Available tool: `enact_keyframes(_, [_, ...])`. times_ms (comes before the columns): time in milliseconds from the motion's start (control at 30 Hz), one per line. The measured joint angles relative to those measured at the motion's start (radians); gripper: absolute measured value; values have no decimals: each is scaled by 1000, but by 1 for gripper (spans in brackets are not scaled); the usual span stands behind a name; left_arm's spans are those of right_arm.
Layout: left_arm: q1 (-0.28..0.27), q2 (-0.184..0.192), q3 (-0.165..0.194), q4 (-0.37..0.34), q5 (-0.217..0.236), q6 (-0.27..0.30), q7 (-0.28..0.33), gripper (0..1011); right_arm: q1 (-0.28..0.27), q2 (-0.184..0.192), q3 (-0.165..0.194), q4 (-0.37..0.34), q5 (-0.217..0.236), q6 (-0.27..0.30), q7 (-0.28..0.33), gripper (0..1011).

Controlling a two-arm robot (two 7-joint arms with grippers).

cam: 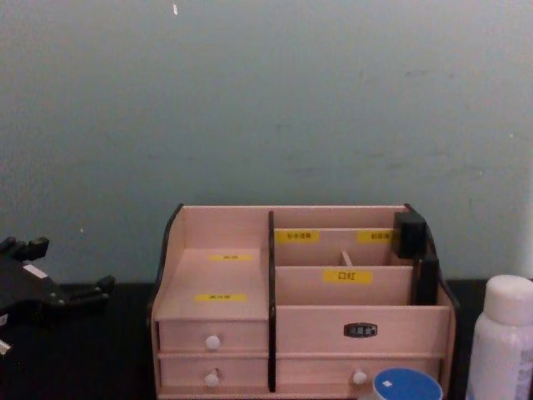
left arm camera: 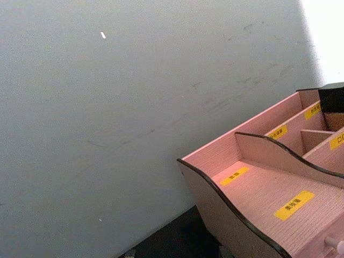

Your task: Pick up the facial cleanser and watermelon frost from the table and place them into the tiered storage box.

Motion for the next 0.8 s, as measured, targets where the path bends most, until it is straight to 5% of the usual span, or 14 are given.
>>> enact_keyframes(800, [0,0,0,0,0,0,0,1001,-13,0,20,-14,0,2,13,1003])
